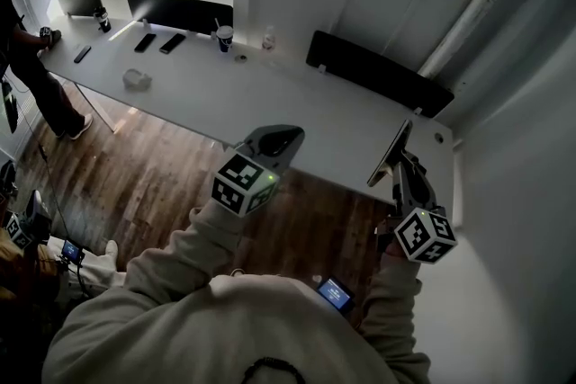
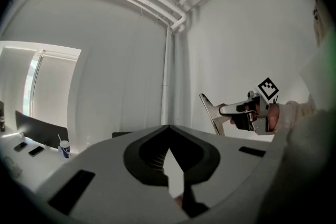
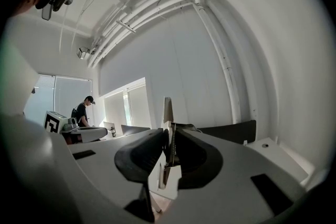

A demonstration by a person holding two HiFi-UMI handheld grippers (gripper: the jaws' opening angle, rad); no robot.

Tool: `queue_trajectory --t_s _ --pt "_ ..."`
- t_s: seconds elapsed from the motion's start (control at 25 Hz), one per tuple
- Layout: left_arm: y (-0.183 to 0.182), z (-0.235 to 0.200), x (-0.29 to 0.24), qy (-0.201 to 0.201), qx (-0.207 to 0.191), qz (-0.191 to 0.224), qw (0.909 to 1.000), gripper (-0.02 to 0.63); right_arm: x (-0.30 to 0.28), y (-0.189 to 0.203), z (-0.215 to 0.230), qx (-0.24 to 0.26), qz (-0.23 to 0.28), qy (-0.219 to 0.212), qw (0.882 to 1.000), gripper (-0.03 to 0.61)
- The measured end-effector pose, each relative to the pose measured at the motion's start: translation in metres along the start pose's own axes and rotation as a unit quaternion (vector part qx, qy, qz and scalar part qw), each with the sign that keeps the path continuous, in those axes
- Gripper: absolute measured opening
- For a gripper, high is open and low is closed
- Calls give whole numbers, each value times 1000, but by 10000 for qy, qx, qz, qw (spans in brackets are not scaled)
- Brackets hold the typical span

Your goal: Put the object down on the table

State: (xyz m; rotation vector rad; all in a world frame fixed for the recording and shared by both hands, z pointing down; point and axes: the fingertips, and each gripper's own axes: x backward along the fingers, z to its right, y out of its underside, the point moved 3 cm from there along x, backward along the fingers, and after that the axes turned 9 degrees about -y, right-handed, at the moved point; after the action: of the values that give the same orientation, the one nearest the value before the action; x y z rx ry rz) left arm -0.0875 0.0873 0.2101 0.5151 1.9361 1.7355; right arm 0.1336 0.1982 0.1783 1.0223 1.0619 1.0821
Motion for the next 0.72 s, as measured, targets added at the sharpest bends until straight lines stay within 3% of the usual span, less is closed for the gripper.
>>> queue_trajectory --t_s 0.36,0.72 --pt "3 15 -12 15 240 18 9997 -5 11 4 18 57 -119 47 9999 91" --pt "1 37 -28 -100 74 23 9999 -5 13 8 40 43 -150 -180 9997 91"
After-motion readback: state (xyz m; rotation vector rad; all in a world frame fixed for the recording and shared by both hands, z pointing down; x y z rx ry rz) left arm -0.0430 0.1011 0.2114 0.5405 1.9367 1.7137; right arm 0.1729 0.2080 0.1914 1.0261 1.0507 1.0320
